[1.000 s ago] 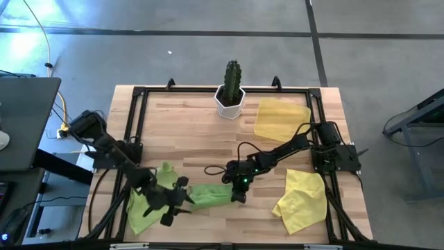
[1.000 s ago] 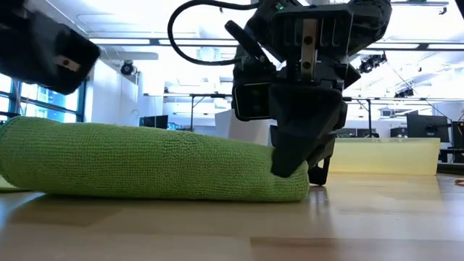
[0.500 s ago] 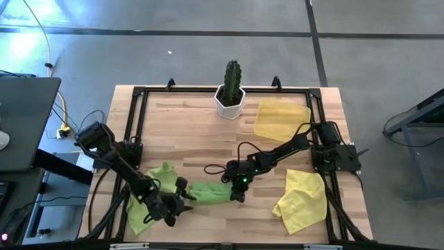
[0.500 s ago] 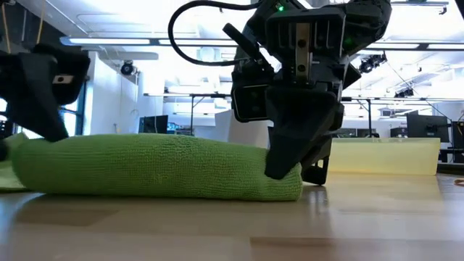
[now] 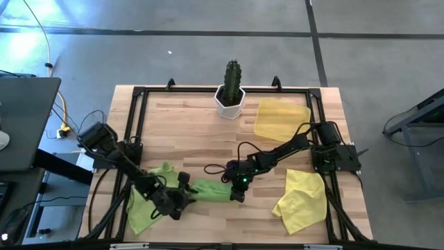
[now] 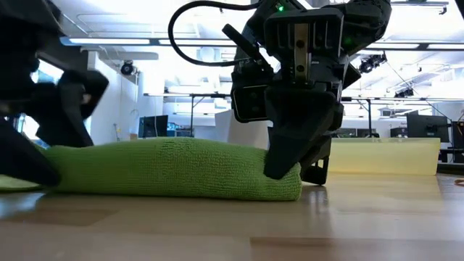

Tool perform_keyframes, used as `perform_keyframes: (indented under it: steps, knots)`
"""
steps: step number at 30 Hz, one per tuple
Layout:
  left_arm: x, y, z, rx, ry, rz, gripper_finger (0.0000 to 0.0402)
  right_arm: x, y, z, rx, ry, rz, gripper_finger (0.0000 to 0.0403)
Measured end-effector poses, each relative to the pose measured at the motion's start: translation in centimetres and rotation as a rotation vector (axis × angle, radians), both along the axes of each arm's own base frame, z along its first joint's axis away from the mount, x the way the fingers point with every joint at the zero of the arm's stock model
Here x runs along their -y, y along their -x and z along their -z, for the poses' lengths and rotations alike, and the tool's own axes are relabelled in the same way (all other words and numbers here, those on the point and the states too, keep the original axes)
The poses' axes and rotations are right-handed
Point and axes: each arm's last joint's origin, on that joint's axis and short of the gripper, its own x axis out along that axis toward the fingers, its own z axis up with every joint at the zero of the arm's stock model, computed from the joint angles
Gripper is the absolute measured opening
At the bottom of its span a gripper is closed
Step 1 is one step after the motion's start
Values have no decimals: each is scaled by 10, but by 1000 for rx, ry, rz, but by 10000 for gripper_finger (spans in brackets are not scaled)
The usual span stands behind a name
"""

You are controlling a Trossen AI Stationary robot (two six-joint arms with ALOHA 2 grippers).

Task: Roll microfiber towels into tight, uniform cylinder then place into a basket
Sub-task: Roll the green towel

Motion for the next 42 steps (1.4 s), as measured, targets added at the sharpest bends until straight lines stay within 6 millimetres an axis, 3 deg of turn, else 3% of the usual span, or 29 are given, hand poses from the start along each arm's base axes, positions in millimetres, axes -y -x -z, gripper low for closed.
perform_keyframes:
  steps: [3, 8, 15, 18, 23, 28, 33, 37, 42]
  knots:
    - [-6, -4, 4, -25, 77, -48, 161, 0, 0, 0, 0, 0, 0, 4]
    - [-14, -11, 3, -72, 349, -153, 150, 0, 0, 0, 4, 2, -3, 5]
    - [-14, -13, 4, -154, 560, -190, 55, 1, 0, -1, 64, 38, -66, 46]
    - [-15, -13, 4, -171, 607, -211, 15, 4, 0, -12, 125, 58, -99, 75]
    - [-20, -16, 4, -216, 737, -278, 19, 4, 3, -50, 370, 195, -208, 107]
    - [-30, -21, 4, -274, 881, -359, 12, -29, 17, -80, 712, 623, -433, 106]
    - [-42, -25, 5, -321, 986, -416, 12, -64, 31, -75, 745, 919, -485, 103]
    - [-49, -28, 5, -349, 1034, -430, 11, -80, 37, -68, 692, 960, -395, 103]
    - [-58, -31, 5, -375, 1101, -471, 11, -96, 42, -48, 657, 990, -443, 103]
